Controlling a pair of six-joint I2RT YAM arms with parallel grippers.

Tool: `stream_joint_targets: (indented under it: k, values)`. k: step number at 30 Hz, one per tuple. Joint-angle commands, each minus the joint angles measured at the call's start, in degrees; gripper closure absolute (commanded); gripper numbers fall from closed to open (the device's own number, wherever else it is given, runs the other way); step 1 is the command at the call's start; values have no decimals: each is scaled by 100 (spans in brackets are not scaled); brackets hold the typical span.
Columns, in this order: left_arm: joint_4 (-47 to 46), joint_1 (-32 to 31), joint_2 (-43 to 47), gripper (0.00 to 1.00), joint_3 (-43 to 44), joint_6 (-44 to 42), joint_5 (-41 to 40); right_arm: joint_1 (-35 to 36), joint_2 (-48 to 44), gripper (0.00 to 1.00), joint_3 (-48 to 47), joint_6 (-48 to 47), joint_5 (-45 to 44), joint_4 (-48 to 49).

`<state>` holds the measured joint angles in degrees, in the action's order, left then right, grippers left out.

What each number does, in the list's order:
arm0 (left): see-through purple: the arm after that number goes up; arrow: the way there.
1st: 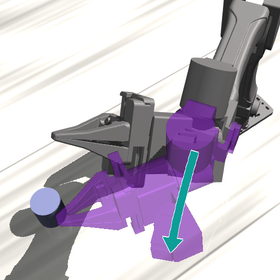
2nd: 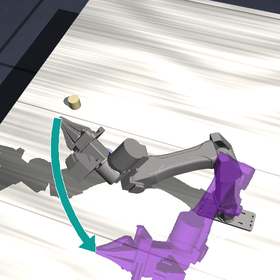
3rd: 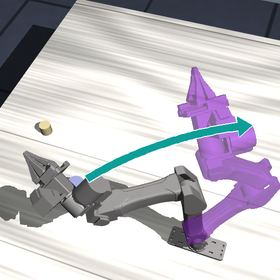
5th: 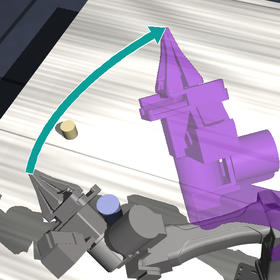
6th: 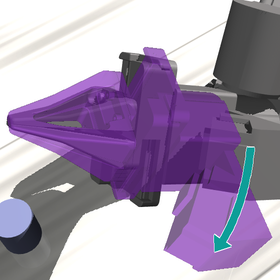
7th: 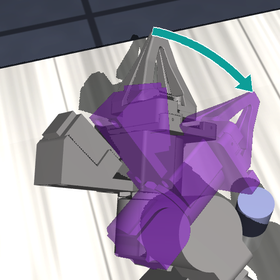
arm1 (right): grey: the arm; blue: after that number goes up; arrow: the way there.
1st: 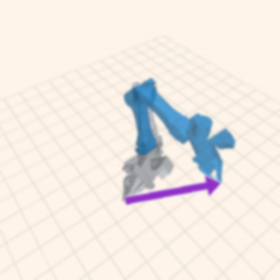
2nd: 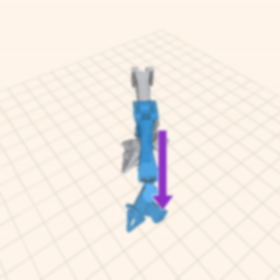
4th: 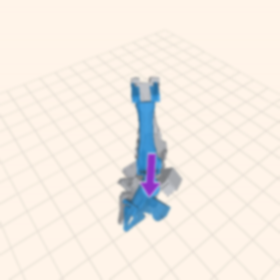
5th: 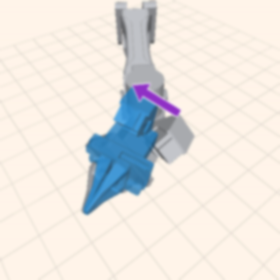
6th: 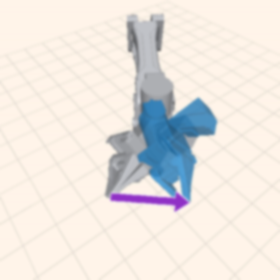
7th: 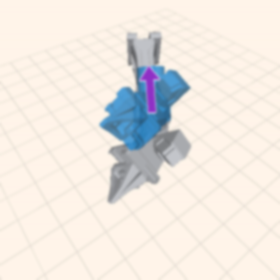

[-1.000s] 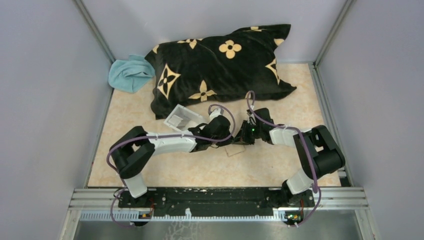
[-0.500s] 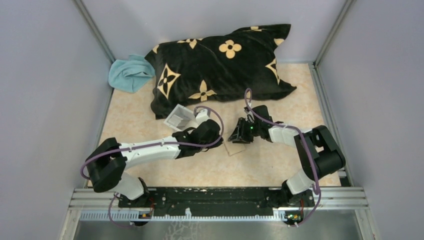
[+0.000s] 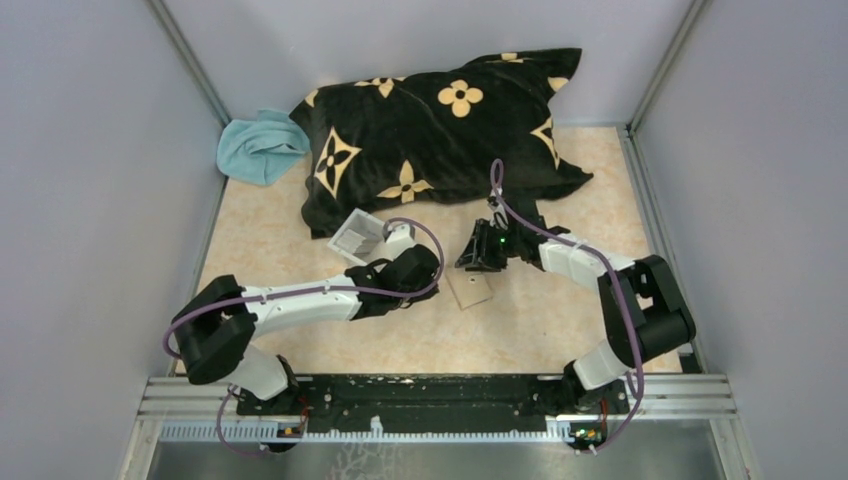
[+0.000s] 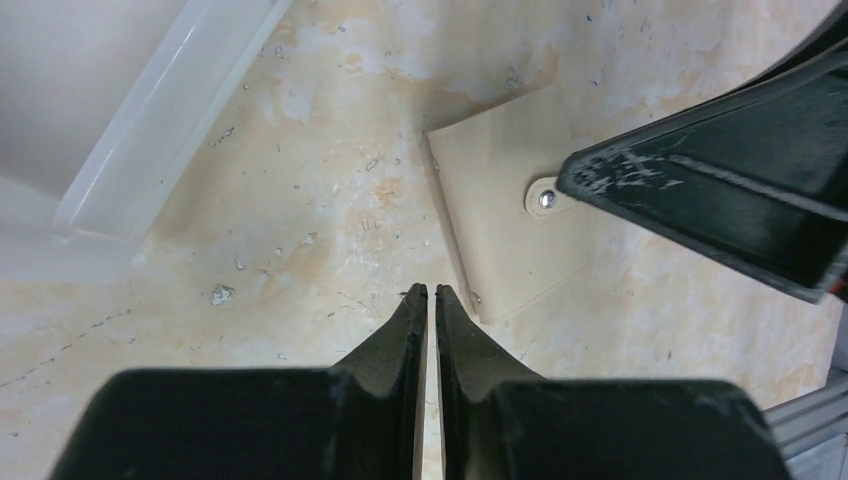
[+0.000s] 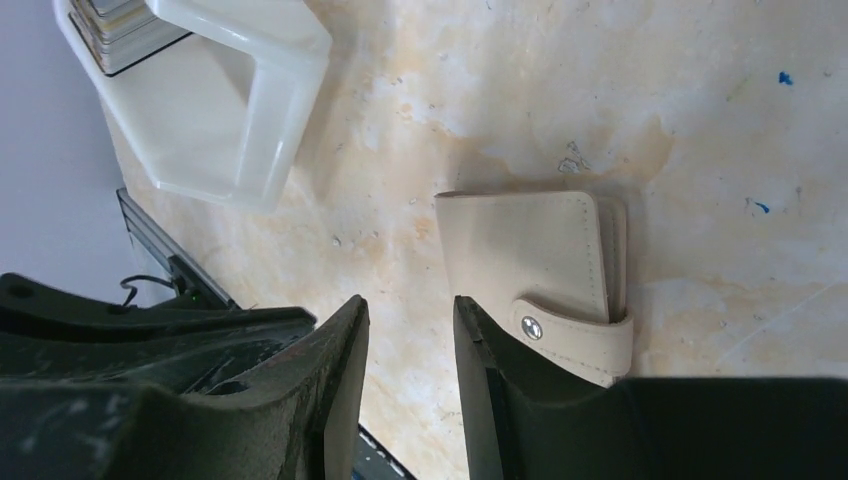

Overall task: Put the credit cards into the card holder
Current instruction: Close the card holder at the center of the board.

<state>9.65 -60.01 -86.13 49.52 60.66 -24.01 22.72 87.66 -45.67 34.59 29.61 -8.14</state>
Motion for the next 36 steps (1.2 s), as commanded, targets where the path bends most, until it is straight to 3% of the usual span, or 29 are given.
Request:
stream_joint_targets:
  k: [1,4,12,19,36]
  values:
    - [88,-11,-257,88,59,-11,-38,13,-448,62,-399,-122,-251,-243]
    - [109,-23,-519,89,137,-51,32,5,-631,66,-429,-197,-798,-497]
    - [126,-28,-1216,93,423,-161,247,-3,-831,99,-380,-301,-2363,-1216]
    - [211,-22,-1721,93,854,-270,223,-13,-763,100,-6,-316,-2783,-1239]
    - [179,127,-2273,92,1182,-376,239,309,-677,100,614,-121,-2573,-917]
